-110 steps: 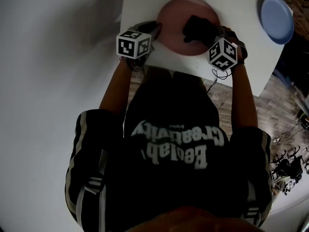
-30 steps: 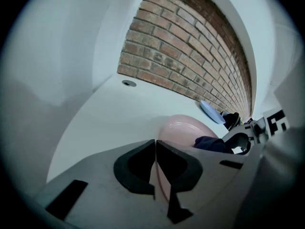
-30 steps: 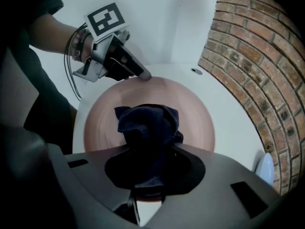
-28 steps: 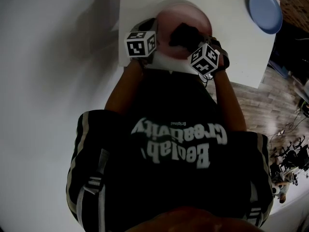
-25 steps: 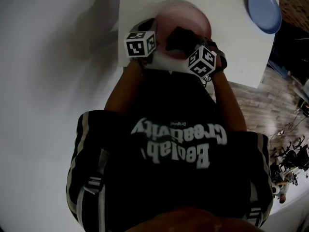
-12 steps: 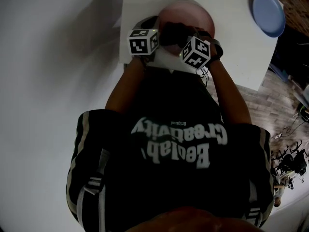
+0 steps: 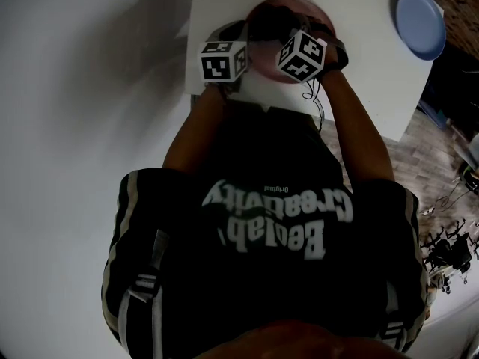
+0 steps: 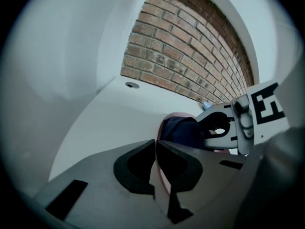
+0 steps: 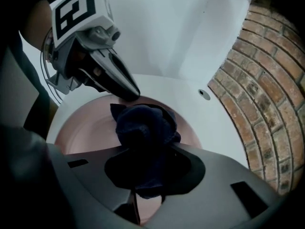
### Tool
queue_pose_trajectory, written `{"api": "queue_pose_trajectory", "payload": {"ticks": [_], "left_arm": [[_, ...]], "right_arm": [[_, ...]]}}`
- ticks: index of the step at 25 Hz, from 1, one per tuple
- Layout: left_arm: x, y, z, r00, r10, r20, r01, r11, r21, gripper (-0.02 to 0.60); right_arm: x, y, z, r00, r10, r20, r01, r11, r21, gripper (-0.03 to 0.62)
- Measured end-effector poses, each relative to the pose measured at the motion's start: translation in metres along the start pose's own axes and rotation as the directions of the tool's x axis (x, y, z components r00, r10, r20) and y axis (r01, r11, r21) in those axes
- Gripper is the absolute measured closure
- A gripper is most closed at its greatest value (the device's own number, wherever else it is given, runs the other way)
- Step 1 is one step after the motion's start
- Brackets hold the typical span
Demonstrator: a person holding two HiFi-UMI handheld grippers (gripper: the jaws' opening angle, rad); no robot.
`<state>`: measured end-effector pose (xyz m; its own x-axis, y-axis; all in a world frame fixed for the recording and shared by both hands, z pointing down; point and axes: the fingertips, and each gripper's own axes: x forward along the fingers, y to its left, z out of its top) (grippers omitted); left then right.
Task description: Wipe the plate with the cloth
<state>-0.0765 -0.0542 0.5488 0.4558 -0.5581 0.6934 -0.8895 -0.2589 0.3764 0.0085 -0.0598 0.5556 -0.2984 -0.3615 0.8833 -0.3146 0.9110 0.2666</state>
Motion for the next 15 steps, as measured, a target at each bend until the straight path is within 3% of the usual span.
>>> {"api": "queue_pose_trajectory", "payload": {"ticks": [7, 15], "left_arm": [[0.002, 0.001, 0.001, 1.000, -0.009, 0.013, 0.009, 0.999, -0.035, 0.572], [0.001, -0.002, 0.002, 1.000, 0.003, 0.013, -0.003, 1.000, -0.015, 0.572]], "right_arm": [[-0.001, -0.040, -0.029, 0.994, -0.090, -0.057, 0.093, 0.995, 0.046, 0.514], [-0.024, -0.035, -0.065, 0.989, -0.104, -0.105, 0.110, 0.993, 0.048, 0.514]]}}
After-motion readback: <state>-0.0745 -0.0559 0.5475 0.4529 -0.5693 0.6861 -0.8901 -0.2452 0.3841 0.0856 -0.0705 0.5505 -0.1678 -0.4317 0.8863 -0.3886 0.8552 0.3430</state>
